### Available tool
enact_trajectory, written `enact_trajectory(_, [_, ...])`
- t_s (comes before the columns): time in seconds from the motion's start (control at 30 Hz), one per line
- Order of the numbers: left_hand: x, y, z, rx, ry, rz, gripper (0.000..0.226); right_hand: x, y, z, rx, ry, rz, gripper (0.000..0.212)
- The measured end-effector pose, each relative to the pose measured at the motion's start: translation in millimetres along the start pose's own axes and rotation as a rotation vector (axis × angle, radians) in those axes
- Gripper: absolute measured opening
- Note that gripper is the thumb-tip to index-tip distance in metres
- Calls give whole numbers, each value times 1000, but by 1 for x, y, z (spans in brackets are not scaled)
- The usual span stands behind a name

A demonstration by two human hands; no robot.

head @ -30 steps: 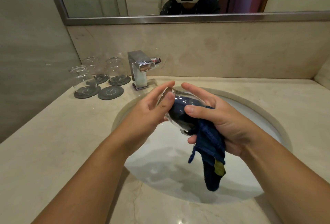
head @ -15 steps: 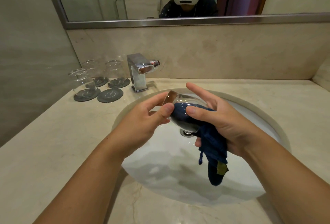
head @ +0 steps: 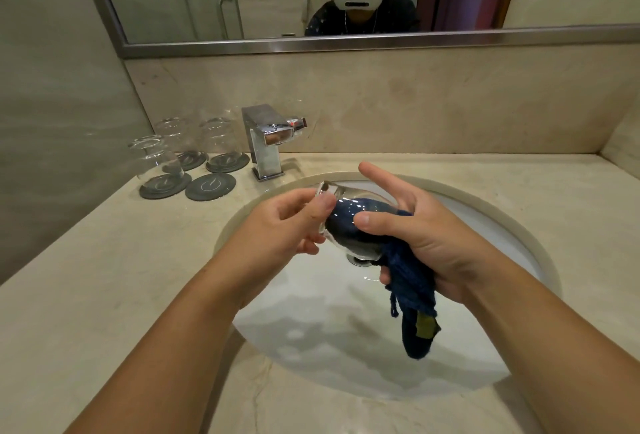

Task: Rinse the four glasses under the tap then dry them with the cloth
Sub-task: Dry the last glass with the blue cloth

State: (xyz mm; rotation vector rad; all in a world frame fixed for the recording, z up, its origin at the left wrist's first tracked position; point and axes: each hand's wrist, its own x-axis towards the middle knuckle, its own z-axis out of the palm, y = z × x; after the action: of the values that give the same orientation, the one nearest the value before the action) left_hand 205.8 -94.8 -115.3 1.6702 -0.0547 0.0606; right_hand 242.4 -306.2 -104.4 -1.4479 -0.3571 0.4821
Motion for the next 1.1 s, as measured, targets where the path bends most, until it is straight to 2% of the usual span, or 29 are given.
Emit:
enact_trajectory(0.07, [-1, 0, -2, 26, -55, 27, 39, -1, -1, 0, 21, -13, 32, 81])
enact_trajectory(0.17, [-2, -1, -5, 87, -106, 38, 55, -3, -4, -3, 70, -17, 93, 69])
enact_trajectory(0.3, [-2, -3, -9, 133, -203, 33, 64, 0, -1, -11, 82, -4, 124, 78])
enact_trajectory(0.53, [-2, 1, -1, -69, -133, -103, 46, 4, 0, -11, 45, -17, 74, 73])
enact_trajectory(0.63, [-2, -1, 1, 23, -43, -83, 43, 4, 0, -12, -3, -5, 60, 70])
enact_trajectory(0.73, [-1, -3, -1, 72, -99, -44, 40, 3, 1, -12, -11, -10, 75, 72])
enact_trajectory(0.93, [-2, -8, -9, 171, -242, 4, 64, 0, -2, -16, -8, -9, 113, 80])
enact_trajectory(1.1, [-1, -7, -11, 195, -298, 36, 68, 4, 2, -19, -7, -9, 102, 81])
